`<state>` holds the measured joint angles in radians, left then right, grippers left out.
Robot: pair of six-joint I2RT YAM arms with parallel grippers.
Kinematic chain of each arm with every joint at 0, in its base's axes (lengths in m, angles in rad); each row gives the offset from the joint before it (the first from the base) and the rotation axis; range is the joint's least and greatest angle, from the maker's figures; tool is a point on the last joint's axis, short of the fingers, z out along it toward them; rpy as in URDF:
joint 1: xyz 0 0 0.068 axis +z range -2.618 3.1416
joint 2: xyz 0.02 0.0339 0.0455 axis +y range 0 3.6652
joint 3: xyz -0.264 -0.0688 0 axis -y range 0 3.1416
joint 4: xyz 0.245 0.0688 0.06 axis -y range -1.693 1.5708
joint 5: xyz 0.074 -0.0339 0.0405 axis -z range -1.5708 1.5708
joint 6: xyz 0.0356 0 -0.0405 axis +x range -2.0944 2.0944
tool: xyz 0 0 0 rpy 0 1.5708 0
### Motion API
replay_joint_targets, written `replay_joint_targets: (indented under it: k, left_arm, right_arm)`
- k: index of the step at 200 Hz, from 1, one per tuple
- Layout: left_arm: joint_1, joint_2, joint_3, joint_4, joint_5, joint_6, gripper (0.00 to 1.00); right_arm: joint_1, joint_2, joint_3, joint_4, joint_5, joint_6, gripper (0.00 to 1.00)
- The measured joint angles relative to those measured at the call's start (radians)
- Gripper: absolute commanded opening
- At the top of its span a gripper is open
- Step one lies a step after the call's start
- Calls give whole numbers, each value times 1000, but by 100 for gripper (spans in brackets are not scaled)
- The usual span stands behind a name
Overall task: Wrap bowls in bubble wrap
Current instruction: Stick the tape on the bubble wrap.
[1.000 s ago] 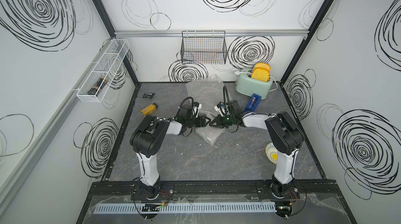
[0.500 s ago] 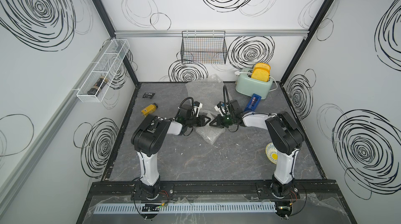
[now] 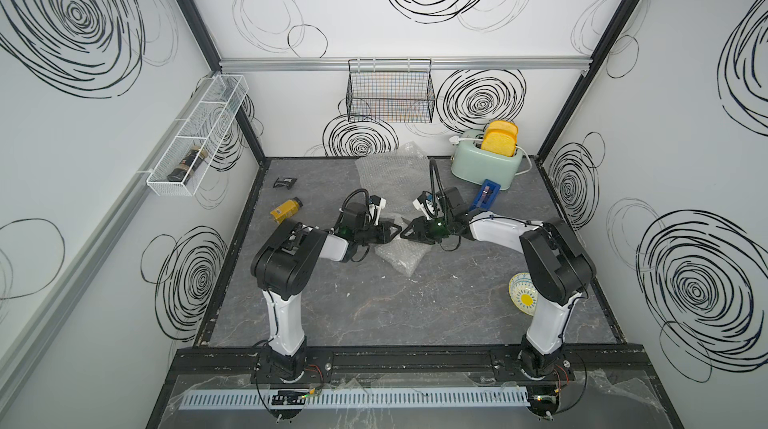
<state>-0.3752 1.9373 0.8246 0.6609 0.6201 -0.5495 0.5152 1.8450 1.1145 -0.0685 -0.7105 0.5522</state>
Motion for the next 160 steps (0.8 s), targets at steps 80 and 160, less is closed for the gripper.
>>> replay_joint_targets:
  k: [80,160]
  left_arm:
    - [2,-2,-9,10,-6,-1,22]
    - [2,-13,-25,22,-8,-2,21]
  right_arm:
    - [-14,-137,-13,-89,23,-14,28]
    - [20,67,146,-95,40,9,11]
